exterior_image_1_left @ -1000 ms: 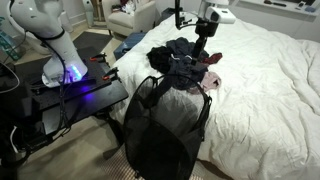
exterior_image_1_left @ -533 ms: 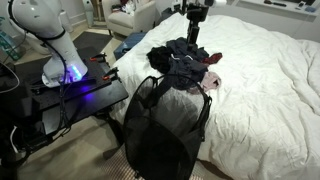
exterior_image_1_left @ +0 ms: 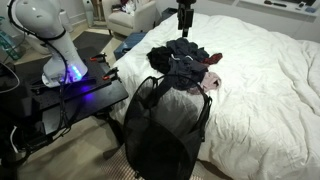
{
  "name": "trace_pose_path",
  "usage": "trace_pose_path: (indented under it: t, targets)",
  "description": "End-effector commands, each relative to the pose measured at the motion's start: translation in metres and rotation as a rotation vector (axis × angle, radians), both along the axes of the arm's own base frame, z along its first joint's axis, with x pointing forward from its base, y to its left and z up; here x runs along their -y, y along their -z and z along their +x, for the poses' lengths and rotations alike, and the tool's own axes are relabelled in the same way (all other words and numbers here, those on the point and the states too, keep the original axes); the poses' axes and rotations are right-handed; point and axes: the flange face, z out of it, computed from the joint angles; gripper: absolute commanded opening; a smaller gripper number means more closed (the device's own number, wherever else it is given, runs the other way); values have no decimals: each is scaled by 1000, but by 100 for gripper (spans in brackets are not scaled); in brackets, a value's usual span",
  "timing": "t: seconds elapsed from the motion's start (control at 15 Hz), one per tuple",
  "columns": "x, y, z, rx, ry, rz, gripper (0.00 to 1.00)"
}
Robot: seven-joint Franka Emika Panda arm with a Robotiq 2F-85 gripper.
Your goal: Put the black clothing inside the black laundry bag on the floor
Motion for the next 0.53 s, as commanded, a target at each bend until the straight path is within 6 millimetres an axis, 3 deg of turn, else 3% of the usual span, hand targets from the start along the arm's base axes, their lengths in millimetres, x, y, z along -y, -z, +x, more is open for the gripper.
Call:
trace_pose_path:
  t: [0.0, 0.47]
  targets:
    - [2, 3, 1, -7, 1, 2, 100]
    - [6, 10, 3, -21, 6, 4, 100]
